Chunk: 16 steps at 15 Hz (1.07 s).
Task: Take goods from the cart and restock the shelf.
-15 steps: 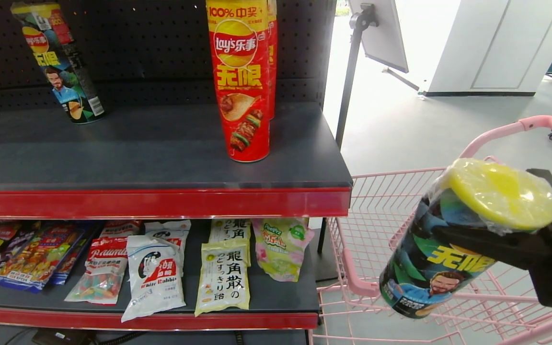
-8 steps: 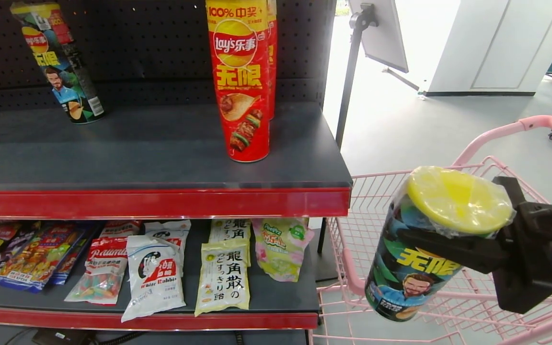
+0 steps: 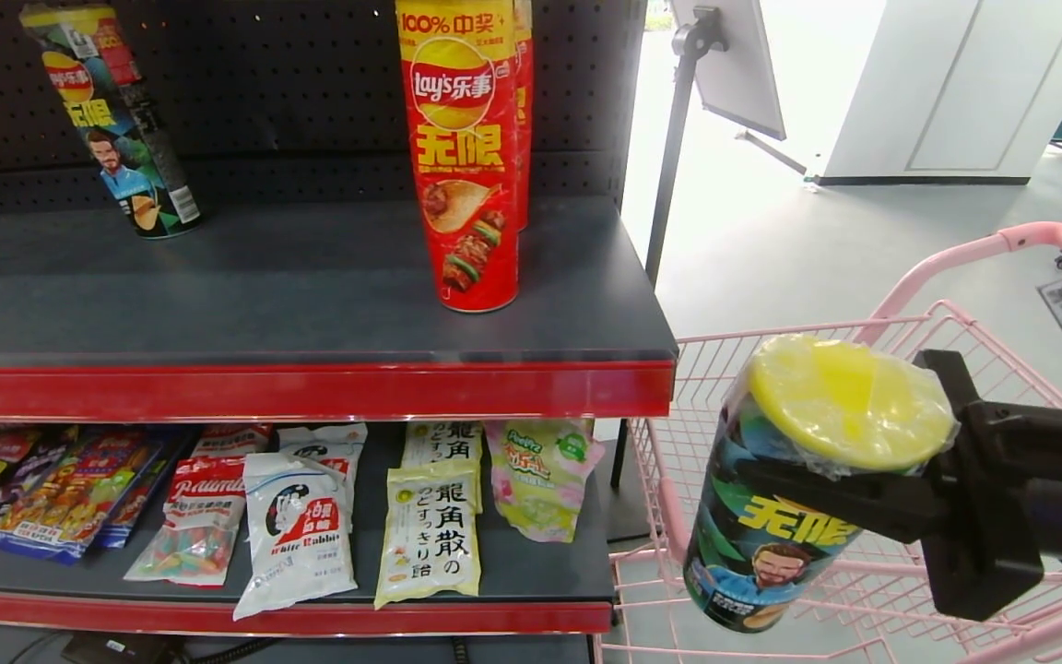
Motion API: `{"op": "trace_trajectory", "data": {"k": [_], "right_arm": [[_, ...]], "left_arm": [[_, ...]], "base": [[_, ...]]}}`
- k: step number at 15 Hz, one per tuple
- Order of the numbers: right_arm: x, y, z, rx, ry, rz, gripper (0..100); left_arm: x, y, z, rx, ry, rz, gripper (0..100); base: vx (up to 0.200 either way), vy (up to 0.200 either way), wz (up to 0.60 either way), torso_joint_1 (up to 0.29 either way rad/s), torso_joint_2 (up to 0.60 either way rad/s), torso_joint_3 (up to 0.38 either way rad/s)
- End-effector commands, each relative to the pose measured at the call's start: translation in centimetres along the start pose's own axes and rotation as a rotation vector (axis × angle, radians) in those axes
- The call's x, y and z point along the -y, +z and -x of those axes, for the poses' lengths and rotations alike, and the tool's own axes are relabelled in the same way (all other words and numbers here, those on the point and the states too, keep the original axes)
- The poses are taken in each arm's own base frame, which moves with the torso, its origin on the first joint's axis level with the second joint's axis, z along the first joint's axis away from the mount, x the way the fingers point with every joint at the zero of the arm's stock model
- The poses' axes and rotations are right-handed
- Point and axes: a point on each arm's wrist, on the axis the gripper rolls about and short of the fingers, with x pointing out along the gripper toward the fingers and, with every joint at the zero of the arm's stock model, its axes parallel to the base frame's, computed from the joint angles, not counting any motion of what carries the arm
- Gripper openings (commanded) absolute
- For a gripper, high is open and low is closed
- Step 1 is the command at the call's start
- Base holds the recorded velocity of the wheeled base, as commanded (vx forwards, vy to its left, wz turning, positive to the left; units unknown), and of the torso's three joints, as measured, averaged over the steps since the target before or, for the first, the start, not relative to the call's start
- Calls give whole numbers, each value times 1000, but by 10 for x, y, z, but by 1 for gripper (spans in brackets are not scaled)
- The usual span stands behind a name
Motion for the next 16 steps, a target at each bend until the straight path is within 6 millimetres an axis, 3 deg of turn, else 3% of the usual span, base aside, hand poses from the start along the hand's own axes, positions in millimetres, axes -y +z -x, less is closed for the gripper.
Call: {"op": "trace_trajectory", "data": {"k": [1, 5, 16], "right_arm": [[1, -1, -10, -7, 25, -6, 0], [1, 1, -15, -3, 42, -2, 0], [0, -1, -13, -9, 36, -11, 0]], "left_arm": [[0, 0, 0, -2, 0, 0, 100], [0, 0, 0, -2, 0, 0, 100], [0, 0, 0, -2, 0, 0, 100]], "base": [[0, 0, 0, 0, 0, 0], [0, 0, 0, 116, -300, -189], [0, 0, 0, 233, -556, -325]]}}
